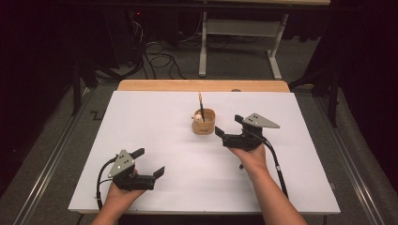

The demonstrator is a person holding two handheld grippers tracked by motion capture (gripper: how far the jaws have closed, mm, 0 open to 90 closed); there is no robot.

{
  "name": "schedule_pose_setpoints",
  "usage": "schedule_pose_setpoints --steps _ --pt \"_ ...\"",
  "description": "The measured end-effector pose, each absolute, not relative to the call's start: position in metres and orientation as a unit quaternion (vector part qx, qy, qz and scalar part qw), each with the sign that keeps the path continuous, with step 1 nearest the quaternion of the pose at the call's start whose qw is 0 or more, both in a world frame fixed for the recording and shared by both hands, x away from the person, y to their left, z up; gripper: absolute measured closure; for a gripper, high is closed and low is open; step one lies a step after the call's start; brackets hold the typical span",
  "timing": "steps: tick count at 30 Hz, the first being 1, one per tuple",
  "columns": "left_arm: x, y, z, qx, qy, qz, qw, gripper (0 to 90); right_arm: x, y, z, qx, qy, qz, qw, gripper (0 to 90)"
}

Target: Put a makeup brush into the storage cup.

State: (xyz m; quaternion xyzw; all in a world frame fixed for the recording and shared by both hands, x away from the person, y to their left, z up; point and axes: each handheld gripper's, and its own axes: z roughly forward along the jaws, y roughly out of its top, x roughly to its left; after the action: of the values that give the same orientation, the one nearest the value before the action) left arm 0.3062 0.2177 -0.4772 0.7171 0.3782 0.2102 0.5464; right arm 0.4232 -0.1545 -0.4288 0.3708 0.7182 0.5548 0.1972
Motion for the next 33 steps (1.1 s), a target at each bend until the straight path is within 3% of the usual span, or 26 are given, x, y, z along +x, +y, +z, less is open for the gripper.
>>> schedule_pose_setpoints --steps 33 --pt "0.306 0.218 -0.477 0.715 0.372 0.212 0.552 0.4 0.352 -0.233 -0.441 0.379 0.706 0.547 0.242 0.2"
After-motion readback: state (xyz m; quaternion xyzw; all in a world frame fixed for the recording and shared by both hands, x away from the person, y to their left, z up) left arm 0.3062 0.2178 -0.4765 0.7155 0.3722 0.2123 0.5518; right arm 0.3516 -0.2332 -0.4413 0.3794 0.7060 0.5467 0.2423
